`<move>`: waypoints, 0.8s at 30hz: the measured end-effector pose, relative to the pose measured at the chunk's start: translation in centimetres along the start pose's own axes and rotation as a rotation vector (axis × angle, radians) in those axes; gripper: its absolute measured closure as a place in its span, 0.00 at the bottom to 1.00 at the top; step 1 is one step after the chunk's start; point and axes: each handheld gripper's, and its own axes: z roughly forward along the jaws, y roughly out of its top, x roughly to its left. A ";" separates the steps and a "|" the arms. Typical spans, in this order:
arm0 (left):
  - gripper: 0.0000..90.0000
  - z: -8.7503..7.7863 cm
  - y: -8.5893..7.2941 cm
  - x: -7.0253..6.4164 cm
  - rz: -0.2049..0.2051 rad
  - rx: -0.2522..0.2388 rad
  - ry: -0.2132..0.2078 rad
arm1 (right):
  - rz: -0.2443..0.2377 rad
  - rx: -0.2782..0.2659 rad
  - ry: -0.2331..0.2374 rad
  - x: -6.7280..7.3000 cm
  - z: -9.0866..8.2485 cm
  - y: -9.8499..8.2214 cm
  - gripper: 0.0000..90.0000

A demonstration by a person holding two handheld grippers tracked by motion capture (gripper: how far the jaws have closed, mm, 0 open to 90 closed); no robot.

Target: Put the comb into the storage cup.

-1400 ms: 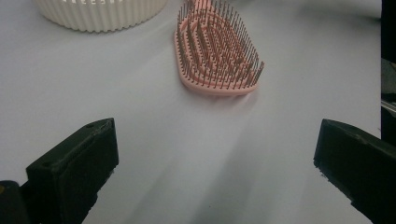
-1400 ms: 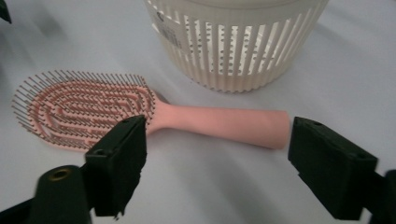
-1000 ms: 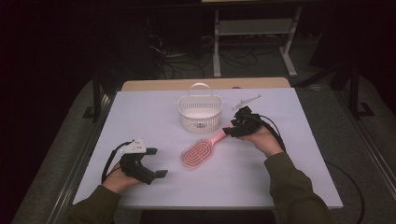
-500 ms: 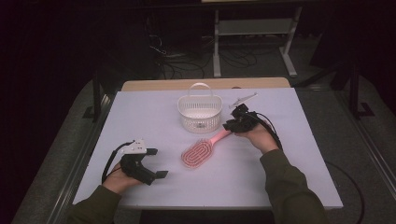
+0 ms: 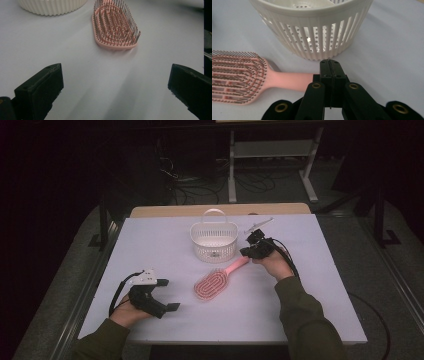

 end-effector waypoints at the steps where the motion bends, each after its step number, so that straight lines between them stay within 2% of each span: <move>1: 0.00 0.0 0.0 0.0 -0.001 0.000 -0.001 | -0.004 0.002 -0.002 -0.1 0.2 0.0 0.99; 11: 0.00 0.0 0.0 0.0 0.001 0.000 -0.002 | 0.022 0.012 -0.022 -0.9 1.3 0.0 0.99; 24: 0.00 -0.1 0.0 0.0 0.002 -0.001 -0.006 | 0.013 0.036 -0.045 -1.0 2.3 0.7 0.99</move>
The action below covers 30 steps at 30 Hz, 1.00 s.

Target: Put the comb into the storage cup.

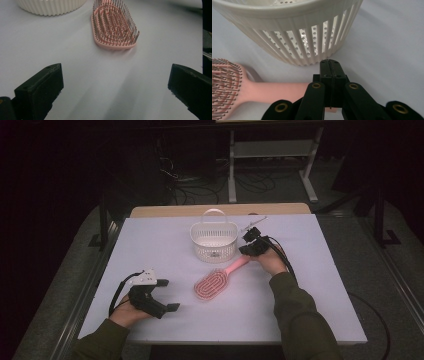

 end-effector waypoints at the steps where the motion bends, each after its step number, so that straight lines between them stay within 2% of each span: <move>1: 0.00 0.0 0.0 0.0 0.001 0.001 0.000 | -0.001 0.002 0.000 0.0 0.1 0.0 0.99; 13: 0.00 0.0 0.0 0.0 0.001 0.005 0.000 | -0.021 0.022 -0.006 0.2 0.5 -0.2 0.99; 30: 0.00 0.1 0.0 0.0 0.001 0.005 -0.003 | -0.015 0.031 -0.004 0.0 0.3 -0.4 0.99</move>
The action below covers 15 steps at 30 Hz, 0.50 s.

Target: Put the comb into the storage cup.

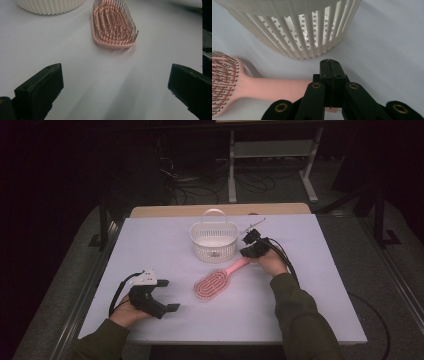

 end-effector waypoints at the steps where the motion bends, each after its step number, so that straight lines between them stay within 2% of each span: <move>1: 0.00 0.0 0.0 0.0 0.000 0.000 0.000 | 0.000 0.000 0.000 0.0 0.0 0.0 0.99; 15: 0.00 0.0 0.0 0.0 0.001 0.002 -0.001 | 0.011 0.013 -0.006 -0.3 -0.1 -0.5 0.99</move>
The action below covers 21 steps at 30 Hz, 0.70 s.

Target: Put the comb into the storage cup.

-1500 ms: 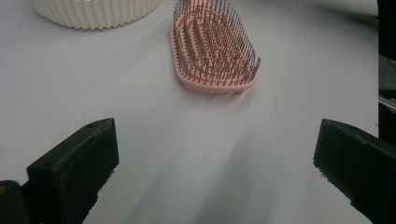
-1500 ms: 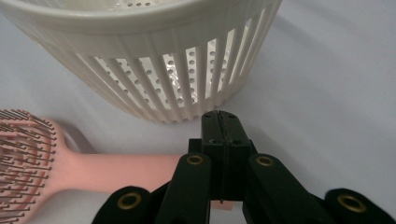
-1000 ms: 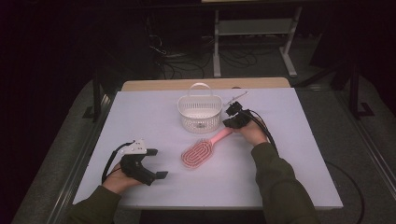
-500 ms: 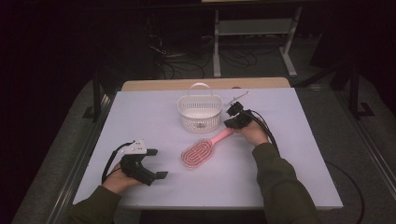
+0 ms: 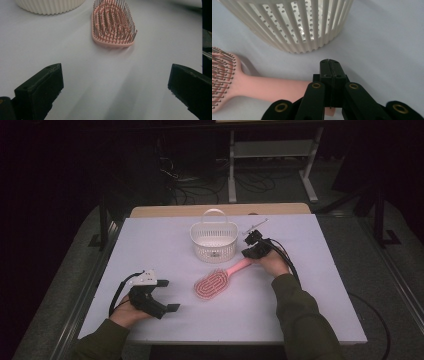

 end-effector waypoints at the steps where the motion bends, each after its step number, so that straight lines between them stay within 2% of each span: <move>1: 0.00 0.0 0.0 0.0 0.000 -0.001 0.000 | 0.001 0.001 0.002 0.0 -0.1 -0.1 0.99; 21: 0.00 0.1 0.0 0.0 0.000 0.004 0.001 | 0.005 0.021 0.013 -0.3 -1.3 -1.8 0.99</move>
